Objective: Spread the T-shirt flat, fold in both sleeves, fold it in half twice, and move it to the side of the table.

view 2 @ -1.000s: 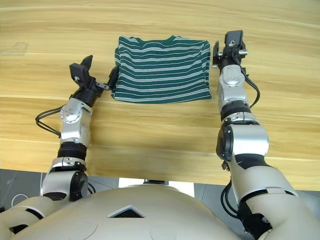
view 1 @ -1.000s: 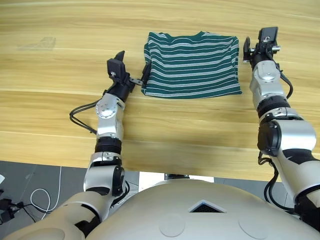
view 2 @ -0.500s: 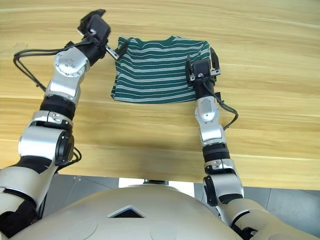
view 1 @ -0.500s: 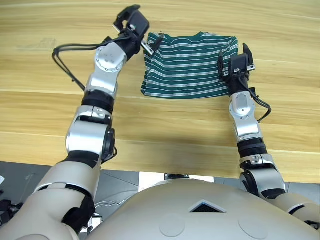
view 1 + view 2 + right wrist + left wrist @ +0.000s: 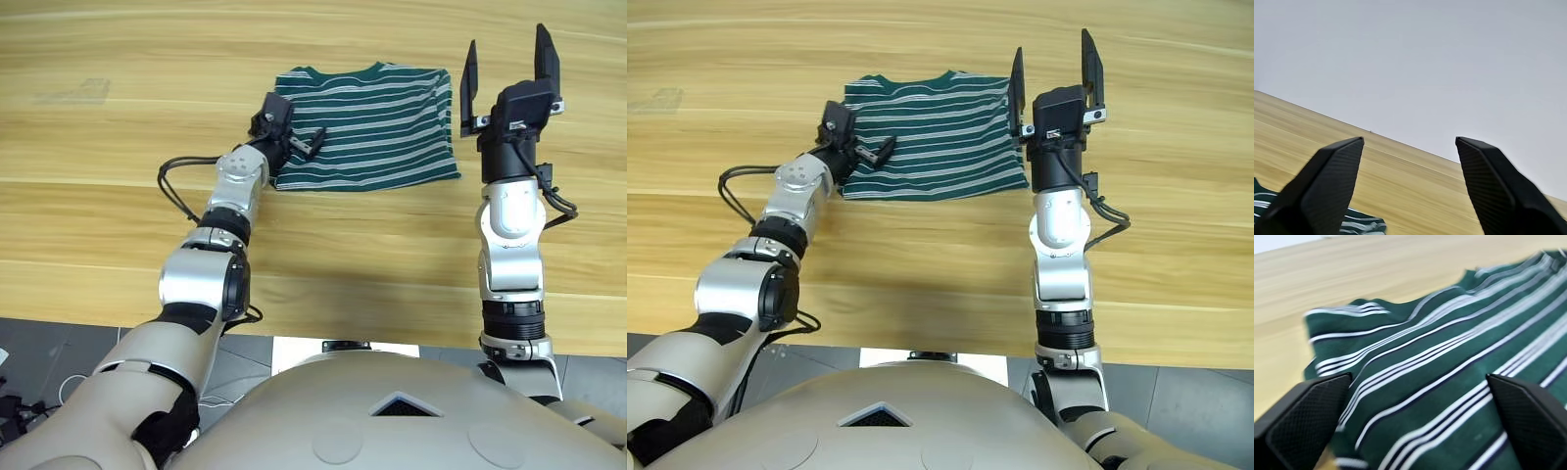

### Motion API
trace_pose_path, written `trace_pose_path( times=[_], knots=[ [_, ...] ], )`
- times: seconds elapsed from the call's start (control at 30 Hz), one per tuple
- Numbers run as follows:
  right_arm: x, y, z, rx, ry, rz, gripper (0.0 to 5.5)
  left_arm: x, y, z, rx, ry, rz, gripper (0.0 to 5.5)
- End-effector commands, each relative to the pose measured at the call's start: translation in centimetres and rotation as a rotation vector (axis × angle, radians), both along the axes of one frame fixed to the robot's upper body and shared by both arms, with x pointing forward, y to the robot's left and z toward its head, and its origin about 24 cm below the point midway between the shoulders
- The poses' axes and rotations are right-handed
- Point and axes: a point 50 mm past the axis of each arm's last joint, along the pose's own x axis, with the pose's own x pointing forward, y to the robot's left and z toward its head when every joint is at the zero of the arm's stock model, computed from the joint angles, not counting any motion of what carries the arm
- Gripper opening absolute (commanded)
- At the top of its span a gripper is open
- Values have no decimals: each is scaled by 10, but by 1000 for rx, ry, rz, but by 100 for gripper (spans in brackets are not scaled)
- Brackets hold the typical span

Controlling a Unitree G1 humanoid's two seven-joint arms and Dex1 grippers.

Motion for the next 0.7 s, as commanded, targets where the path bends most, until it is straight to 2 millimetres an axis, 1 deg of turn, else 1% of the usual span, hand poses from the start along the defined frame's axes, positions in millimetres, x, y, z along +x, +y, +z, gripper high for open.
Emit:
trace_pose_path(
  times=[0.03, 0.1, 0.13, 0.2, 0.27, 0.3, 0.37, 0.43, 0.5, 0.57, 0.63, 0.7],
  knots=[
    [-2, -4, -4, 6, 47, -24, 348, -89, -8, -70, -148, 278, 91, 507],
    [-2, -3, -9, 6, 70, -25, 348, -126, -27, -72, -220, 324, 64, 507],
    [-1, -1, -12, 4, 82, -22, 348, -145, -37, -66, -254, 340, 39, 507],
    [0, 2, -16, 0, 100, -24, 348, -169, -49, -48, -315, 358, -9, 507],
    [0, 2, -19, 2, 112, -27, 348, -186, -53, -25, -360, 347, -71, 507],
    [0, 1, -20, 3, 119, -29, 348, -194, -52, -12, -376, 331, -117, 507],
    [0, 1, -22, 3, 130, -31, 348, -204, -45, 5, -372, 314, -161, 507],
    [2, 4, -23, 3, 138, -25, 348, -207, -39, 15, -359, 309, -160, 507],
    [4, 6, -24, 2, 145, -17, 348, -210, -41, 24, -377, 310, -178, 507],
    [5, 8, -26, -1, 152, -14, 348, -216, -44, 30, -386, 318, -212, 507],
    [6, 7, -30, -4, 167, -22, 348, -220, -42, 33, -360, 313, -235, 507],
    [8, 4, -34, -8, 179, -37, 348, -220, -39, 38, -354, 284, -259, 507]
  ],
)
